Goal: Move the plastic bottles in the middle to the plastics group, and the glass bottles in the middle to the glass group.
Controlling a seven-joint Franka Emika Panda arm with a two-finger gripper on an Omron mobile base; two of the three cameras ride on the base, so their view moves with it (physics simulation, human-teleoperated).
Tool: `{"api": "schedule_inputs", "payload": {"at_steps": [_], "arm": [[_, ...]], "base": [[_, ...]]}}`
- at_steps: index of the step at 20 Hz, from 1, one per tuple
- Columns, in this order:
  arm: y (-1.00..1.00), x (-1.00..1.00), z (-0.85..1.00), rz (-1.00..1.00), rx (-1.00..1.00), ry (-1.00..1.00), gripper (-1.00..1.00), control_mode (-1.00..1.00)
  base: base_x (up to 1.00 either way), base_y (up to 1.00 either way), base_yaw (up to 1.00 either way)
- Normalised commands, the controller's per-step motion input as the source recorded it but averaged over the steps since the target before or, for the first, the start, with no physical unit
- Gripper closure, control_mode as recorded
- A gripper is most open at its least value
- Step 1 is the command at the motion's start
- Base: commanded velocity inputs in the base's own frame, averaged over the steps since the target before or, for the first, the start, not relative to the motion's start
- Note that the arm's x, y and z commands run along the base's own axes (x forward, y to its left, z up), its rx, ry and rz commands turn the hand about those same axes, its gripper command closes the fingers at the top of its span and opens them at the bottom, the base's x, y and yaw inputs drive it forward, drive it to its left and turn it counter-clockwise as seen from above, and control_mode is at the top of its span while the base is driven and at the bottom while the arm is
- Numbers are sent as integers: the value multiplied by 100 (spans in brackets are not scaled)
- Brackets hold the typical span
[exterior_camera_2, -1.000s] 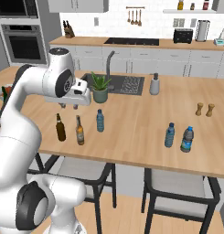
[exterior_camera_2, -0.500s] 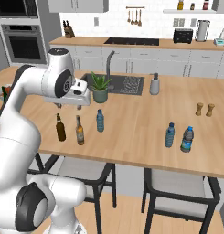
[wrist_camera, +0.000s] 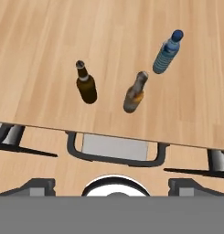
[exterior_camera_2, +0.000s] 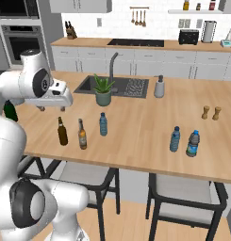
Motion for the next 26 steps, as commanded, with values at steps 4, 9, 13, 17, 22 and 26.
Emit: {"api": "schedule_inputs", "payload": {"at_steps": [4, 9, 13, 17, 22, 26], "arm": [[90, 29, 0, 1, -5, 4, -100, -100], [25, 26, -11, 6, 4, -1, -100, -100], [0, 8, -46, 10, 12, -20, -100, -100], [0, 0, -45, 11, 0, -3, -100, -100], [14, 3, -42, 11, -13, 0, -100, -100], [2, 18, -33, 9, -5, -2, -100, -100]], "base": [[0, 0, 0], [0, 0, 0], [0, 0, 0], [0, 0, 0], [0, 0, 0], [0, 0, 0]]}}
